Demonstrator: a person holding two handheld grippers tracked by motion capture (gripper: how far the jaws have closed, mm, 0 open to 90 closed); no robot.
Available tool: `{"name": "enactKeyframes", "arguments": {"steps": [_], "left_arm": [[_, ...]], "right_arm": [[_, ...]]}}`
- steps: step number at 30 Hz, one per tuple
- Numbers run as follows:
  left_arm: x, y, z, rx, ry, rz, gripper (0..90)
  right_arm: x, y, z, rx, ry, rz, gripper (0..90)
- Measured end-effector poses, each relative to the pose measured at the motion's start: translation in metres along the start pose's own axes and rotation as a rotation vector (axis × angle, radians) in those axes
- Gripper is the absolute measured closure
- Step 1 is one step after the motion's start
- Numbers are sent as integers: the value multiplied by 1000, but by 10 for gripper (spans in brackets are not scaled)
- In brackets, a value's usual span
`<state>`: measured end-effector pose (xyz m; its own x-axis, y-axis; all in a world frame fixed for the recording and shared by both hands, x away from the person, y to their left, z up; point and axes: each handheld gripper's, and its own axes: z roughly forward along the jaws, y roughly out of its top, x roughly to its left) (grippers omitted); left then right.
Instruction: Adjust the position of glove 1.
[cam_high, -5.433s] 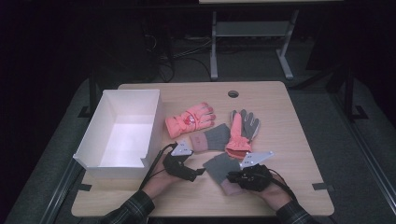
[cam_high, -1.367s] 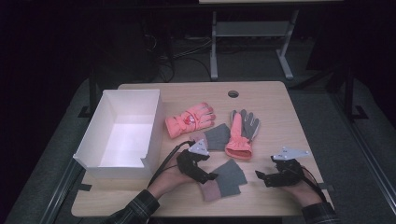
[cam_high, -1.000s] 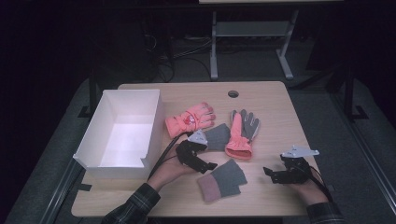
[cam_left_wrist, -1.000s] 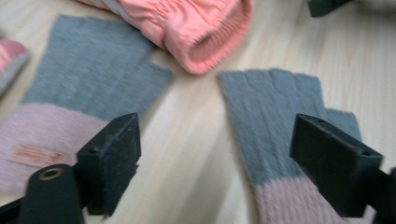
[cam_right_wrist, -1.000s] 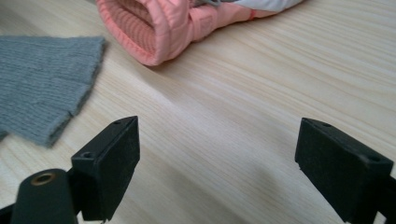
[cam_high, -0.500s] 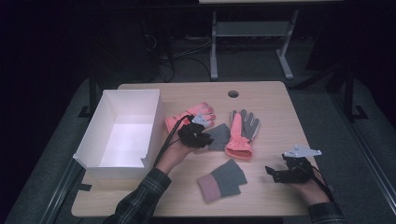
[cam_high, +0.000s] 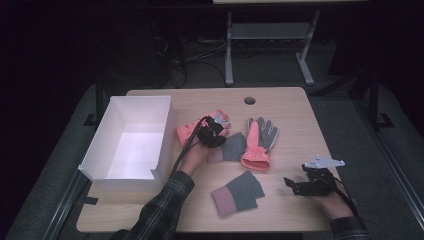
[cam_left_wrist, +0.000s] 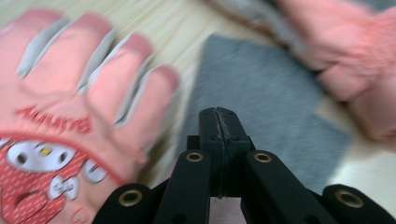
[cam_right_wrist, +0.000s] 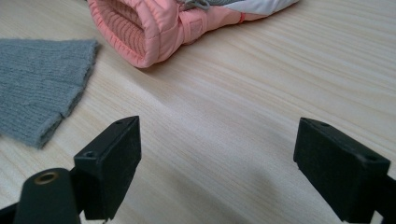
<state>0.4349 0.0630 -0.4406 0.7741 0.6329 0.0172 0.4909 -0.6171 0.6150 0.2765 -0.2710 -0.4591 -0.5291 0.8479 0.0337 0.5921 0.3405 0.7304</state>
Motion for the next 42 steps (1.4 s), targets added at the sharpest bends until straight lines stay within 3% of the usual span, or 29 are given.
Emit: {"name": "enactKeyframes", "arguments": {"steps": [2, 7, 16, 18, 23, 27, 30, 34, 42], "left_arm": [[3, -3, 3, 27, 22, -13, 895], [1, -7, 0, 68, 21, -15, 894], [-10, -26, -19, 110, -5, -39, 894], [-11, -31, -23, 123, -15, -26, 894], [-12, -35, -32, 96, -24, -15, 864], [-14, -34, -37, 28, -86, -33, 813], [-19, -34, -35, 31, -119, -3, 744], [-23, -34, -28, 40, -121, 24, 656], [-23, -41, -19, 46, -125, 44, 692]], "right_arm": [[0, 0, 0, -2, 3, -5, 146], [0, 0, 0, 2, 5, -2, 146], [1, 0, 0, -1, 2, -4, 146], [1, 0, 0, 1, 2, -4, 146], [1, 0, 1, 4, 3, -4, 146], [1, 0, 1, 4, 4, -2, 146], [1, 0, 1, 6, 5, 2, 146], [0, 0, 1, 4, 5, 6, 146], [-2, 0, 1, 1, 9, 17, 146]]}}
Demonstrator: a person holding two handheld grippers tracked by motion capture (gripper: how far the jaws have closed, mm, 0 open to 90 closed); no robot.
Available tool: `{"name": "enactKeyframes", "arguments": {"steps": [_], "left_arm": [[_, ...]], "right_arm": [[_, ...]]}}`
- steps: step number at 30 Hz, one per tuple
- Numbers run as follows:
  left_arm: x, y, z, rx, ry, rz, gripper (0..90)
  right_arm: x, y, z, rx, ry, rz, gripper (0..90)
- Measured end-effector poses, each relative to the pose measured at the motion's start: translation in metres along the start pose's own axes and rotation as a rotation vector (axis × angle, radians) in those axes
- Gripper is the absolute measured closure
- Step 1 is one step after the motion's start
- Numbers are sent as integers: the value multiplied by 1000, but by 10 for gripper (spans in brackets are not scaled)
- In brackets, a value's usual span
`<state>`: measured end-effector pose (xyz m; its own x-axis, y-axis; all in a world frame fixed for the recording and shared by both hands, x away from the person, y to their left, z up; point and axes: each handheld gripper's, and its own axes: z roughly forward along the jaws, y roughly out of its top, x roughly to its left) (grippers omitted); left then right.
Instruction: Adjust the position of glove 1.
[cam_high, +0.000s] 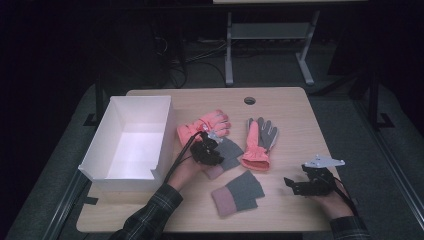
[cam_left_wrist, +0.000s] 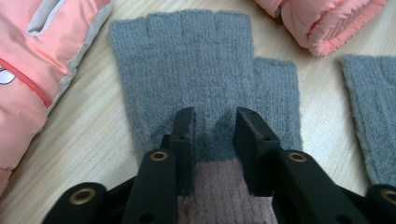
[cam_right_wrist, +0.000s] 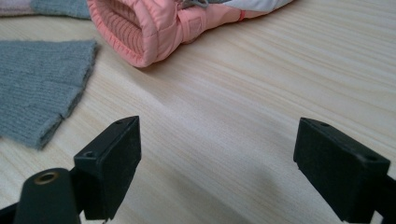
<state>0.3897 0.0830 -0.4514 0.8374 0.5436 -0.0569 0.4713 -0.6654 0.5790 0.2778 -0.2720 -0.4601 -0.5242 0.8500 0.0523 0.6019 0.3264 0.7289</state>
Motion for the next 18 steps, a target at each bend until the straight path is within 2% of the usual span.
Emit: {"name": "enactKeyframes", "arguments": {"steps": [7, 10, 12, 18], "left_arm": [[0, 0, 0, 7, 1, 18, 842], [2, -1, -1, -1, -12, -10, 859], [2, -1, -2, 2, -16, -13, 865], [3, 1, -11, -35, -38, -48, 873]], "right_arm": [[1, 0, 1, -15, 1, 12, 145], [1, 0, 2, -20, 4, 12, 144], [1, 0, 2, -19, 6, 18, 144], [1, 0, 3, -23, 15, 24, 144]]}}
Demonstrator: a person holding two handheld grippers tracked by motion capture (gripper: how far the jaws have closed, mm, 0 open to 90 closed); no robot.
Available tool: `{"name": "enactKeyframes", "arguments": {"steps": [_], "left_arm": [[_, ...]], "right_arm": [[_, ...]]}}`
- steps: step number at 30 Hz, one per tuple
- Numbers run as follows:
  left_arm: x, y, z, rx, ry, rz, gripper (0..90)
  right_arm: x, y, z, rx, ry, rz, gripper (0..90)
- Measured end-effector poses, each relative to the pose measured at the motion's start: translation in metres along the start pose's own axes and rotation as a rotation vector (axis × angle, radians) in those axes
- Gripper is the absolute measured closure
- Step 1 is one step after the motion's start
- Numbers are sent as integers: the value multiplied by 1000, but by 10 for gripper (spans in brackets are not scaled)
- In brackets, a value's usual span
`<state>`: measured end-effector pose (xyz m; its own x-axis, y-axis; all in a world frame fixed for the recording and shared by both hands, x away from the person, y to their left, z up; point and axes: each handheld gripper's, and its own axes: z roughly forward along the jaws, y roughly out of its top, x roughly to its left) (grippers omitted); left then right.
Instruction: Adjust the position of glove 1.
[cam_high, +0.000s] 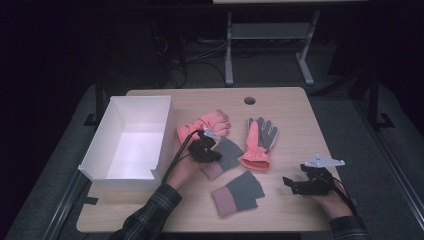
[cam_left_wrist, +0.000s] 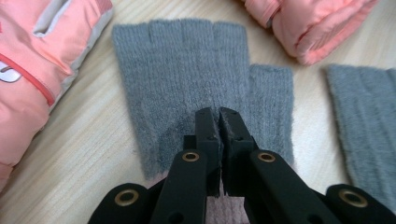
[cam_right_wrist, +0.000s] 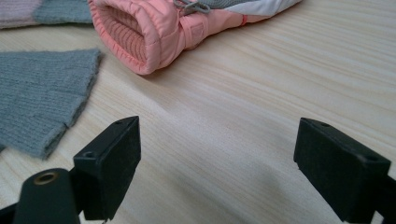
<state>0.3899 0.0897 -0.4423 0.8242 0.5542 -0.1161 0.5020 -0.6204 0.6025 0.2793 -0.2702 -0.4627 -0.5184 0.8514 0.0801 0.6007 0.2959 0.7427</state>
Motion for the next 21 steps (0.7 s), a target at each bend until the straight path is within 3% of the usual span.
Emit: {"name": "enactKeyframes", "arguments": {"steps": [4, 7, 8, 9, 17, 19, 21], "left_arm": [[1, 2, -12, -21, -15, -5, 874], [-4, 4, -22, -62, -19, -24, 873], [-3, 4, -25, -58, -21, -7, 874], [-6, 4, -27, -74, -27, -24, 873], [-24, 5, -43, -81, -73, 21, 873], [-29, 4, -46, -96, -89, 14, 873], [-32, 2, -50, -86, -105, 41, 873]], "right_arm": [[-1, 0, 0, -3, -3, 0, 144], [-2, -1, -1, -1, -7, 6, 143], [-3, -1, -1, -2, -7, 5, 144], [-3, -1, -1, -3, -6, 6, 144], [-3, -1, -1, -3, -8, 11, 143], [-4, -1, -2, -5, -9, 17, 144], [-4, -1, -2, -7, -9, 17, 144]]}}
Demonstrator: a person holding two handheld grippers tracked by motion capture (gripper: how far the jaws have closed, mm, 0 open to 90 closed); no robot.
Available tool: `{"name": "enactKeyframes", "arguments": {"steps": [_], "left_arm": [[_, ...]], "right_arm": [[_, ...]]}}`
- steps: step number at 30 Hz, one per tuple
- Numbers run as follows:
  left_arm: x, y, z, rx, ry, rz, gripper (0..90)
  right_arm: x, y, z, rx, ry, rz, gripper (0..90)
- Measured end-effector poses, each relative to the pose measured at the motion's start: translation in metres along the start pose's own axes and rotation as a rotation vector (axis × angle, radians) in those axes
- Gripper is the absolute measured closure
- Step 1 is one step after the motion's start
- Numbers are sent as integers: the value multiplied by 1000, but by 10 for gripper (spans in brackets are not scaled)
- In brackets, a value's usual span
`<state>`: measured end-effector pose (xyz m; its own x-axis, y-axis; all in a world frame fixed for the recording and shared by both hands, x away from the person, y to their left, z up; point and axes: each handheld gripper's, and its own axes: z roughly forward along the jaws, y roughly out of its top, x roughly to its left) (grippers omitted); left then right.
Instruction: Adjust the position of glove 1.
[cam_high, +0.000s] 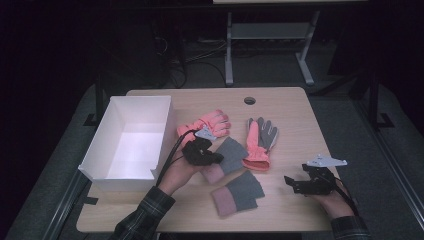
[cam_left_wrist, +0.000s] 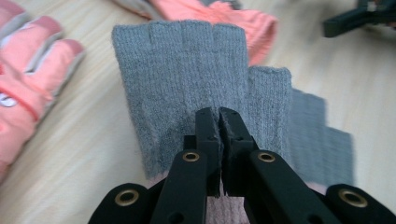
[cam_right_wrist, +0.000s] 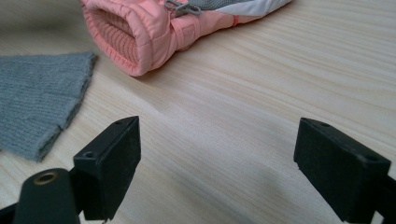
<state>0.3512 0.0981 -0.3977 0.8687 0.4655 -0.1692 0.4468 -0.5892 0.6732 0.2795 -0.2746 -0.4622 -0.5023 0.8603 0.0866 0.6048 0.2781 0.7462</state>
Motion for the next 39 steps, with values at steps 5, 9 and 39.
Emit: {"name": "enactKeyframes", "arguments": {"steps": [5, 9, 39], "left_arm": [[-13, -3, -4, -6, -39, 24, 872], [-26, -6, -2, 2, -72, 43, 872], [-64, -16, 40, 142, -148, 135, 872]], "right_arm": [[1, 0, 1, 3, 4, -3, 143], [0, 0, 1, 7, 2, 2, 143], [-1, 1, 2, 11, 1, 0, 143]]}}
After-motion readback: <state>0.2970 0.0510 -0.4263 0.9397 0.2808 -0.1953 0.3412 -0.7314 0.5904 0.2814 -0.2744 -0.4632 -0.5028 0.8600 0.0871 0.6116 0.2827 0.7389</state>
